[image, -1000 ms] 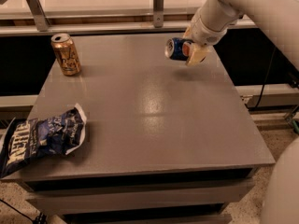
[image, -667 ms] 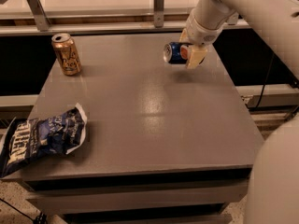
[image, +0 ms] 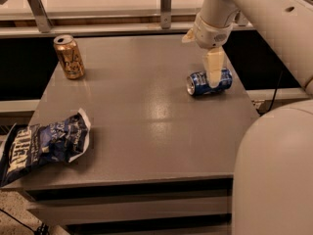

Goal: Knock pepsi can over

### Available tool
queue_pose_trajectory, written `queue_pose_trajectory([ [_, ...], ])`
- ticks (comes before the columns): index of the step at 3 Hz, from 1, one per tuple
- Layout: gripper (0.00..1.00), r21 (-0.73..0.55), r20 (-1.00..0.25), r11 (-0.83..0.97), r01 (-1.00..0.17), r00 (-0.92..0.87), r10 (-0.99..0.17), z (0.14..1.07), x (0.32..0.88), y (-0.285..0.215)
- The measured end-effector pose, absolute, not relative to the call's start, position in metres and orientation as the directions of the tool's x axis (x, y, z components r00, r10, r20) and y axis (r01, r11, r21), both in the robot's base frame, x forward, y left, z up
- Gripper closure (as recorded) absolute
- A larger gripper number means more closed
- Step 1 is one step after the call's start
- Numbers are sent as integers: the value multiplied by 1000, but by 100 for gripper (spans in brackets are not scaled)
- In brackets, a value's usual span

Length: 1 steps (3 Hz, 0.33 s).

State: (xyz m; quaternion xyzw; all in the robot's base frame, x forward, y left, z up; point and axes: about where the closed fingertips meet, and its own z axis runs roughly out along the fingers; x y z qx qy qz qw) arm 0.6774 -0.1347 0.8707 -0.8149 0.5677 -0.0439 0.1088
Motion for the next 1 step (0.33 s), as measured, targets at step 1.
queue_pose_trajectory([
  [1, 0, -227, -52, -332, -916, 352, -935, 871, 677, -135],
])
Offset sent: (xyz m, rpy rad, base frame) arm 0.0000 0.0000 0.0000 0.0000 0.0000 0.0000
